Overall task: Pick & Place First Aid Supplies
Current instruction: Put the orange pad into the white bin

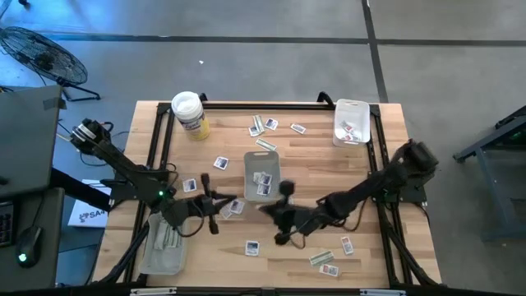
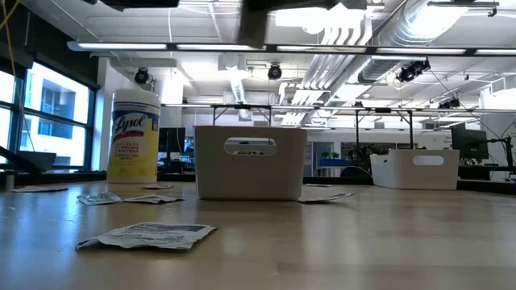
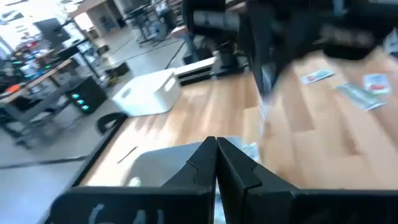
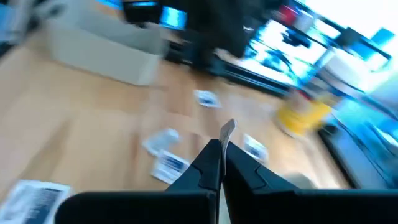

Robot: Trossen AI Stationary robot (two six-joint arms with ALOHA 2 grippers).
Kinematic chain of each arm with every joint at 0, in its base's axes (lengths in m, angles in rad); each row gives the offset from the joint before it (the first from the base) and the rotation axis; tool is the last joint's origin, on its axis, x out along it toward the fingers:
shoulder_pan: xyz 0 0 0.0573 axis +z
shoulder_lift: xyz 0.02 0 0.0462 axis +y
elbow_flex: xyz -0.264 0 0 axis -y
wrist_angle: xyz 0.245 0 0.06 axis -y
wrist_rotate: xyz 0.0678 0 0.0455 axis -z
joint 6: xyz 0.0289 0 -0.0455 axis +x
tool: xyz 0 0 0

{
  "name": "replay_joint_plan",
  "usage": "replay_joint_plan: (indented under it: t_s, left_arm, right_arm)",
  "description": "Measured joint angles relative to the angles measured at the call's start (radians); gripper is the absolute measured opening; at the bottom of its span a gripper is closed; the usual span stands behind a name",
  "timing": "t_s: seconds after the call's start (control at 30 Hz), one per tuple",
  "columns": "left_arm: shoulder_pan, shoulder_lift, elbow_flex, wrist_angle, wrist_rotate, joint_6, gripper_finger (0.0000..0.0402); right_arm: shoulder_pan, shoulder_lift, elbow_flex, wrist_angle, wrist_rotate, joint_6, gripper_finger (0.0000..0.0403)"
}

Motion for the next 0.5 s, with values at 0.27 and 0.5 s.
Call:
replay_joint_plan:
  t_s: [0.27, 0.5]
  left_arm:
    - [0.017, -0.067, 0.001, -0.198, -0.194, 0.000, 0.0002]
    - [0.163, -0.068, 0.001, -0.268, -0.121, -0.003, 0.0002]
  right_arm:
    - [-0.070, -0.256, 0.001, -0.458, 0.212, 0.250, 0.0000]
    - [-0.237, -0.414, -0.005, -0.958, 0.289, 0.580, 0.0000]
